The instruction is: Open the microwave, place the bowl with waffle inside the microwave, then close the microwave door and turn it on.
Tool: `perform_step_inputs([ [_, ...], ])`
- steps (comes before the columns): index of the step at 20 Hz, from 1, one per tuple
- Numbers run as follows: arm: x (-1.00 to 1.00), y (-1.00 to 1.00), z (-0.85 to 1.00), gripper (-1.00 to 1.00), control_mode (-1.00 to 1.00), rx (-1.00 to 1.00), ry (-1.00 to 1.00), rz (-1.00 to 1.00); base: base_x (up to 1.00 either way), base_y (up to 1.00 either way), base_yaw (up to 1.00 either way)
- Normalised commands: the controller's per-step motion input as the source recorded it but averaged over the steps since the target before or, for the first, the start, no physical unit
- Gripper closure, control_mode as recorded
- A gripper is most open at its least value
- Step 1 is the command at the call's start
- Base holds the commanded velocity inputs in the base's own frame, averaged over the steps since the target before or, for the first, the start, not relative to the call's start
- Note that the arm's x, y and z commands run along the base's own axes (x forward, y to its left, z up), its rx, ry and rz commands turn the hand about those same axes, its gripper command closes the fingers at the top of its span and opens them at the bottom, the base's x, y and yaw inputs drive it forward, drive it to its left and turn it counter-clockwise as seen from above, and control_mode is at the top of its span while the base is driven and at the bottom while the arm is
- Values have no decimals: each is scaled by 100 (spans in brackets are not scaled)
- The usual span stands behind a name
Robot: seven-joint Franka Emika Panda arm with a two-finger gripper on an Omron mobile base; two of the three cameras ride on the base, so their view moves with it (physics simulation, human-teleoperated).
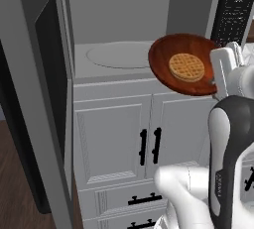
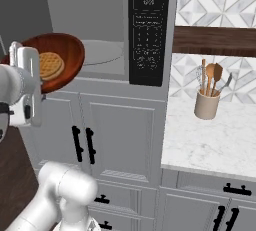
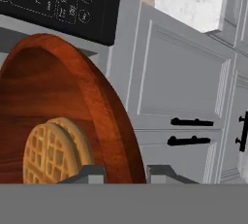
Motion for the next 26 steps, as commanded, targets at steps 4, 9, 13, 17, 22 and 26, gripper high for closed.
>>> perform_step_inputs([
  [4, 45, 5, 18, 100, -100, 6, -12, 0, 0, 0, 0],
  [9, 80, 19, 0, 100, -100, 0, 0, 0, 0, 0, 0],
  [13, 63, 10, 7, 100, -100, 0, 0, 0, 0, 0, 0],
  [17, 67, 17, 0, 100, -100, 0, 3, 3, 0, 0, 0],
  [22, 63, 10, 0, 100, -100, 0, 7, 12, 0, 0, 0],
  [26, 58, 0, 0, 100, -100, 0, 0, 5, 0, 0, 0],
])
